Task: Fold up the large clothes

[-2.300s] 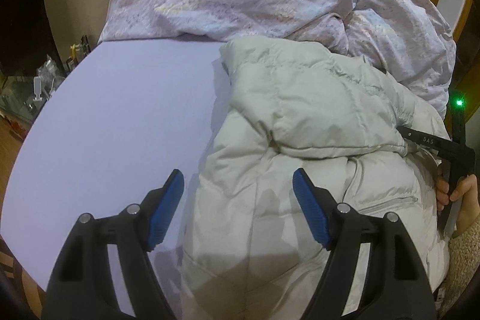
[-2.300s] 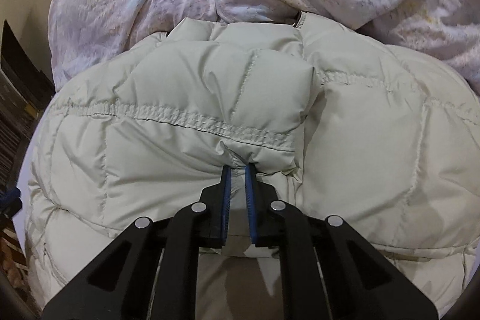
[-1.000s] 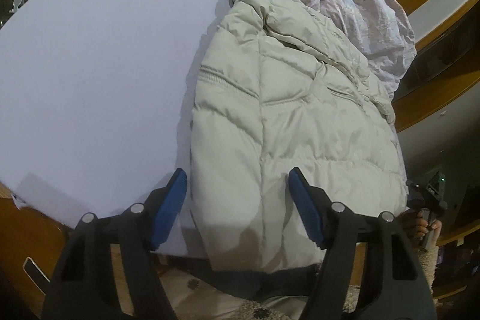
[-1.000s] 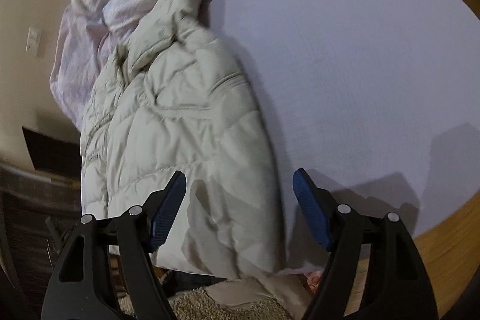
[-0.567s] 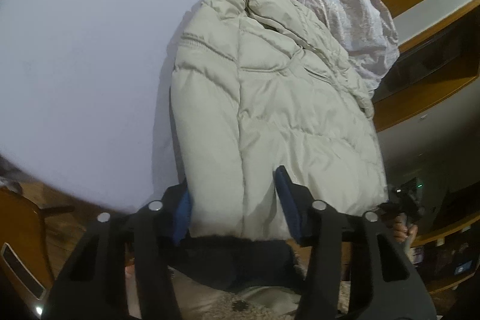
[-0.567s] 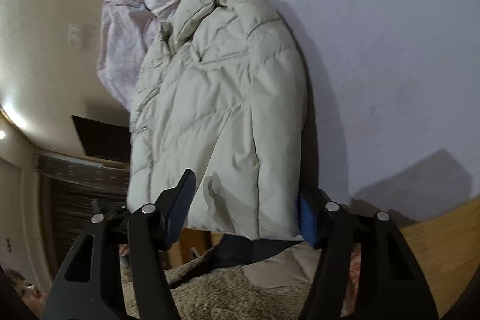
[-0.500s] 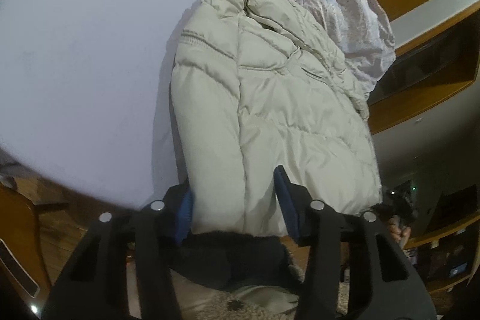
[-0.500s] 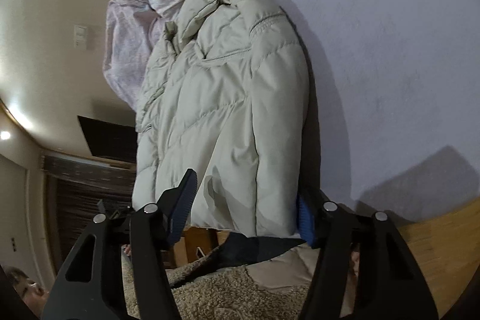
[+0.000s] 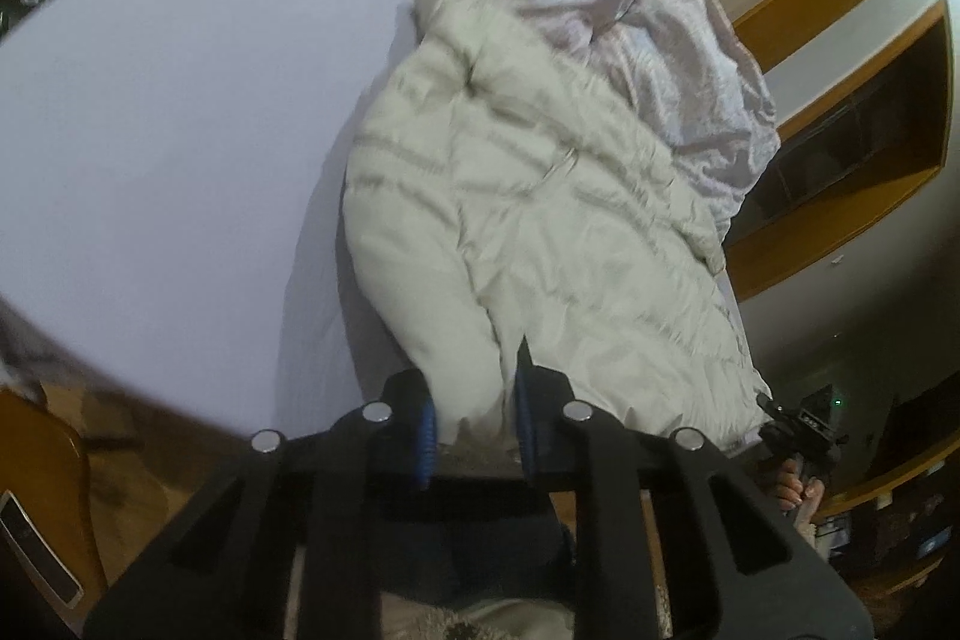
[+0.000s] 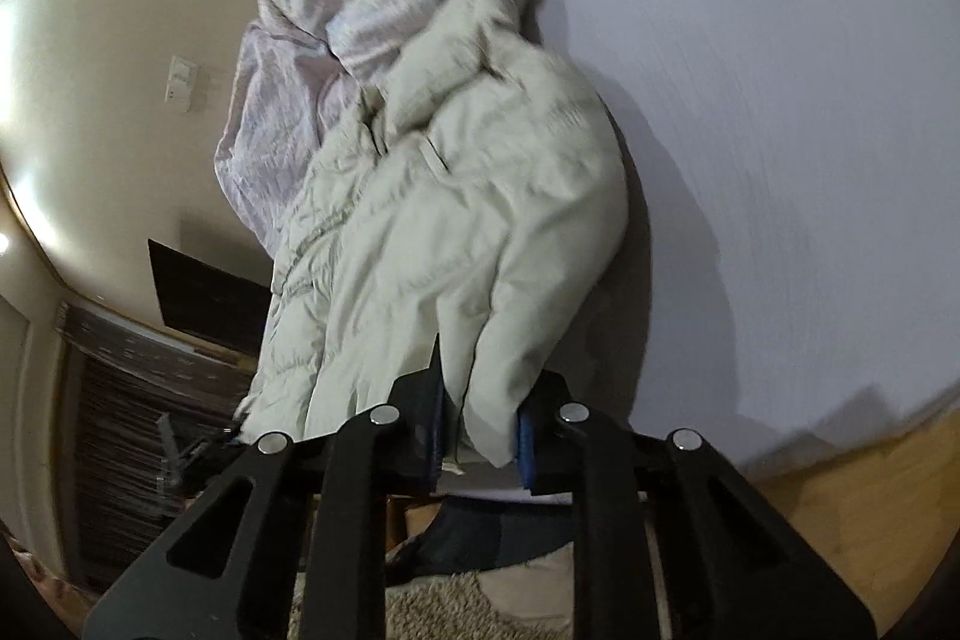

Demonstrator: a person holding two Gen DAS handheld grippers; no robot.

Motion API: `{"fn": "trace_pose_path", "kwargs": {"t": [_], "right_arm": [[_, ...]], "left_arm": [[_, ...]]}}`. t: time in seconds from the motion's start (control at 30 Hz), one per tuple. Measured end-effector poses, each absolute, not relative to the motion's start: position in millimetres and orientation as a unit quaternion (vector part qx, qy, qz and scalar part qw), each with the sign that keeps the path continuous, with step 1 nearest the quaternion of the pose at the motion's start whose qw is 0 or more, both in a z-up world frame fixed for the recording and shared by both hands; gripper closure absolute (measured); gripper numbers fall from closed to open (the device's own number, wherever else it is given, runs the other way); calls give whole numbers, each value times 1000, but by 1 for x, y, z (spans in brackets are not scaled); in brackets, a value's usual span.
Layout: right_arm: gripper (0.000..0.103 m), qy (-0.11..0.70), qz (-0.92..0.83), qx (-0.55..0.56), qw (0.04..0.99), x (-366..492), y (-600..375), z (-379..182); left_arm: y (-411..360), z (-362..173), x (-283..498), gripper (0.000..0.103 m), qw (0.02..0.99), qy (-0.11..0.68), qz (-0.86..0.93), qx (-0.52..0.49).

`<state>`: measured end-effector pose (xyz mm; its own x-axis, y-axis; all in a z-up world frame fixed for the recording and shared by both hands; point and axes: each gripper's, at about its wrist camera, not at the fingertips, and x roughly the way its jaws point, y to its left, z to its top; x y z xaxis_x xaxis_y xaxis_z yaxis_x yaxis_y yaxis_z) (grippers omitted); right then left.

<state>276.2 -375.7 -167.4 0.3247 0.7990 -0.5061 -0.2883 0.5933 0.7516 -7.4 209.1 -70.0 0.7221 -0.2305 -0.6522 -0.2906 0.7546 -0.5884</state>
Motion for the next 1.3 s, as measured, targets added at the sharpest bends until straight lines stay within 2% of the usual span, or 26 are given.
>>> {"fn": "trace_pose_path", "kwargs": {"t": [0.5, 0.87, 1.3], "right_arm": [[86, 353, 327, 228, 846, 296, -356, -88], [86, 286, 278, 182, 899, 359, -303, -21], [86, 291, 214, 151, 920, 477, -232, -13]], "left_arm": [[217, 2, 24, 85, 908, 297, 41, -293], [235, 66, 115, 85, 934, 249, 91, -239], [272, 58, 251, 85, 928, 265, 149, -214]]}}
